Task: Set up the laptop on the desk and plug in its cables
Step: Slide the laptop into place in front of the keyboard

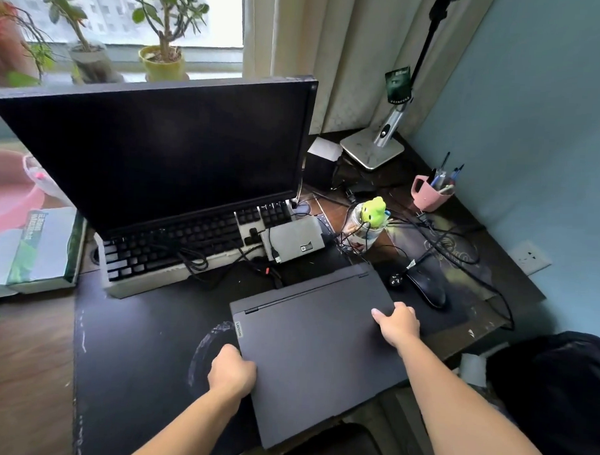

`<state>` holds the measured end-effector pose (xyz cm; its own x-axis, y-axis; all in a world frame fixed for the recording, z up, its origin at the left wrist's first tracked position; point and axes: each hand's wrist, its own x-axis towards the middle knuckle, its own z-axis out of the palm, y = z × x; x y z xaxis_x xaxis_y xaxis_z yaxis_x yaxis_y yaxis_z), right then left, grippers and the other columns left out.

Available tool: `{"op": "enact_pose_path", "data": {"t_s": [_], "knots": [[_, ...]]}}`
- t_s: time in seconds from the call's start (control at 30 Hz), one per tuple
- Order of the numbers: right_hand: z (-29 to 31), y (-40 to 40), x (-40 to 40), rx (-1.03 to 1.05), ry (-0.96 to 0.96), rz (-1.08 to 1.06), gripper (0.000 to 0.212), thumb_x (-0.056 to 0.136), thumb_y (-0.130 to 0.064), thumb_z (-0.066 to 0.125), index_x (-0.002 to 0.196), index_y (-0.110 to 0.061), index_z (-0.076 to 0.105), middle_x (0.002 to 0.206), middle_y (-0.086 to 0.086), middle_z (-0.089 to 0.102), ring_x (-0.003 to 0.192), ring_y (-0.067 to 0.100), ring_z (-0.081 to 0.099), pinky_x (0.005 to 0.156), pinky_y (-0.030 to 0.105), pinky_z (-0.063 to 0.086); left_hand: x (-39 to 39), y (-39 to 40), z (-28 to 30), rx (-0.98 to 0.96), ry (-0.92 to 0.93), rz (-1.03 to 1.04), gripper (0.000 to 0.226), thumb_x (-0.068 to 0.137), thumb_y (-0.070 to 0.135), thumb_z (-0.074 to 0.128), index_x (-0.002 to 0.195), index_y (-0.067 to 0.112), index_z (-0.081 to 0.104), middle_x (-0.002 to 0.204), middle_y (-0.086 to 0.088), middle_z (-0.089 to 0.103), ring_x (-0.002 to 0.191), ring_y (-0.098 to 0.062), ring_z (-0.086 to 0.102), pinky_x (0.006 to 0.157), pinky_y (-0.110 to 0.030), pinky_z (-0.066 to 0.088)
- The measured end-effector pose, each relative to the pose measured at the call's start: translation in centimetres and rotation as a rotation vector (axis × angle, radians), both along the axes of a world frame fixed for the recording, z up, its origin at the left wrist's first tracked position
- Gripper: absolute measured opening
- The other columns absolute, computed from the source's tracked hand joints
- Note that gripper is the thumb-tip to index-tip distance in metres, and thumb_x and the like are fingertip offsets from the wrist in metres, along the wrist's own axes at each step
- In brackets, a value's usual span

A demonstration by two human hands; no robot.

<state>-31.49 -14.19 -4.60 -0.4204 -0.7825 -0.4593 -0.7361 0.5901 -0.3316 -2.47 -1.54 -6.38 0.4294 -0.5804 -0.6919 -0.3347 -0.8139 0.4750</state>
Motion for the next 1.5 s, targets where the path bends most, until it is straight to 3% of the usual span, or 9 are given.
{"op": "enact_pose_path", "data": {"t_s": [0.17,0.33,0.5,0.83,1.37,1.5], "knots": [[0.2,0.2,1.1,-0.003,0.018,-0.025,0.062,0.093,-0.037,0.063,0.142,-0.005,0.044,0.146,0.016,0.042,0.132,0.04,0.042,0.107,0.047,0.038,0.3,0.5,-0.2,-0.041,0.002,0.044,0.011,0.082,0.017,0.058,0.09,0.012,0.052,0.087,-0.006,0.062,0.08,-0.028,0.061,0.063,-0.033,0.046],[0.3,0.9,2.9,-0.014,-0.011,0.0,0.059,0.09,-0.036,0.065,0.139,-0.005,0.05,0.143,0.016,0.047,0.128,0.039,0.046,0.106,0.045,0.041,2.8,1.2,0.0,-0.055,-0.014,0.063,0.012,0.077,0.018,0.061,0.087,0.016,0.054,0.09,-0.006,0.065,0.081,-0.029,0.063,0.068,-0.033,0.046],[1.0,1.8,5.8,-0.005,-0.032,0.074,0.066,0.089,-0.037,0.068,0.142,-0.004,0.046,0.145,0.015,0.047,0.131,0.036,0.047,0.109,0.043,0.039,5.9,3.1,0.2,-0.045,-0.019,0.109,0.016,0.074,0.021,0.064,0.086,0.019,0.054,0.087,-0.006,0.065,0.076,-0.031,0.066,0.075,-0.037,0.056],[1.4,5.1,10.7,-0.07,-0.074,0.098,0.062,0.089,-0.035,0.07,0.141,-0.009,0.05,0.143,0.011,0.053,0.129,0.032,0.051,0.104,0.041,0.044,9.9,6.9,0.3,-0.043,-0.052,0.185,0.011,0.073,0.02,0.069,0.078,0.017,0.06,0.079,-0.004,0.07,0.069,-0.03,0.068,0.074,-0.038,0.056],[2.2,6.8,11.7,-0.019,-0.025,0.095,0.062,0.089,-0.038,0.07,0.141,-0.01,0.05,0.143,0.01,0.052,0.128,0.032,0.051,0.102,0.04,0.045,11.0,8.5,0.1,-0.047,-0.073,0.181,0.016,0.075,0.026,0.07,0.083,0.022,0.057,0.086,-0.002,0.07,0.077,-0.029,0.067,0.079,-0.038,0.054],[2.6,6.5,11.9,0.008,-0.037,0.096,0.063,0.089,-0.036,0.071,0.142,-0.01,0.048,0.143,0.011,0.052,0.129,0.033,0.051,0.103,0.041,0.044,11.6,7.5,0.7,-0.043,-0.064,0.154,0.015,0.075,0.017,0.066,0.08,0.019,0.052,0.084,-0.006,0.068,0.067,-0.031,0.067,0.068,-0.035,0.053]]}}
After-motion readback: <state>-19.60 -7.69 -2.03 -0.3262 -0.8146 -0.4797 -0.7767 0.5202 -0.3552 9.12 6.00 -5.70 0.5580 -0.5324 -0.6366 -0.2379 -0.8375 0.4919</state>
